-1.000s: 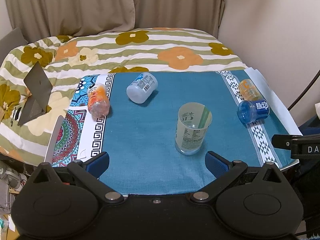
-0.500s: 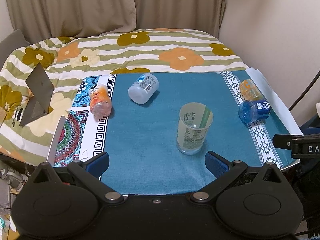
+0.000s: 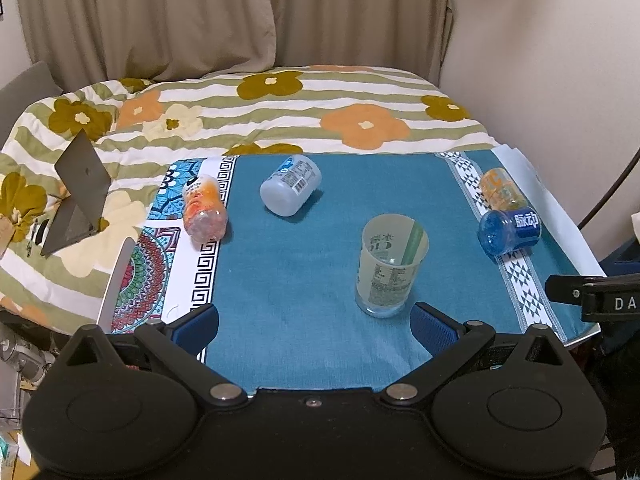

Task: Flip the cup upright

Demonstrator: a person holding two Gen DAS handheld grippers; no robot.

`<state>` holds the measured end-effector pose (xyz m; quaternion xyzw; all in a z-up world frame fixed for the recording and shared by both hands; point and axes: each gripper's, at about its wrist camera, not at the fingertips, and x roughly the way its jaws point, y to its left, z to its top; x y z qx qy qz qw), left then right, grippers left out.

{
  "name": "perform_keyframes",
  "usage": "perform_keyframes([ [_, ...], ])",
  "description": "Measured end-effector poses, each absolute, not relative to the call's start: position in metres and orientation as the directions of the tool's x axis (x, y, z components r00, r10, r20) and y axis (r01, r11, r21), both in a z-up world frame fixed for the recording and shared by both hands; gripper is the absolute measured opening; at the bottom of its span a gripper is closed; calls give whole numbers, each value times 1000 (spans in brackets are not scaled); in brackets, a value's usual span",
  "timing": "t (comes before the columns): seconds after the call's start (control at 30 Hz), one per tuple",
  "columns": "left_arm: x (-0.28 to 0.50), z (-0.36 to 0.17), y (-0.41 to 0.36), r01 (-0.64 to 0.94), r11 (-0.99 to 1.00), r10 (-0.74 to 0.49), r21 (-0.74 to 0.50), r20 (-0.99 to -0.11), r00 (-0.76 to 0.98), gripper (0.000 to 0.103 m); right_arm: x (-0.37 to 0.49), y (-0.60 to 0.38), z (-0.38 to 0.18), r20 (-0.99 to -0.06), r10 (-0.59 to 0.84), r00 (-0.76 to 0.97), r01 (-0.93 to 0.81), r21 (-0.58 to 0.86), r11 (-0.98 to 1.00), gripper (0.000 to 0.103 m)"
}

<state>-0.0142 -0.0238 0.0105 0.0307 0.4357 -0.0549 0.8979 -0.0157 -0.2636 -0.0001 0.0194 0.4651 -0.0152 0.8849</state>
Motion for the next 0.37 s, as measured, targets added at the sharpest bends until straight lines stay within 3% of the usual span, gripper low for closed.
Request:
perform_keyframes([
  [0.37, -11, 9, -21, 108, 994, -45, 29, -778, 627, 103, -15, -256, 4, -821, -11, 570, 42, 16, 999, 103],
])
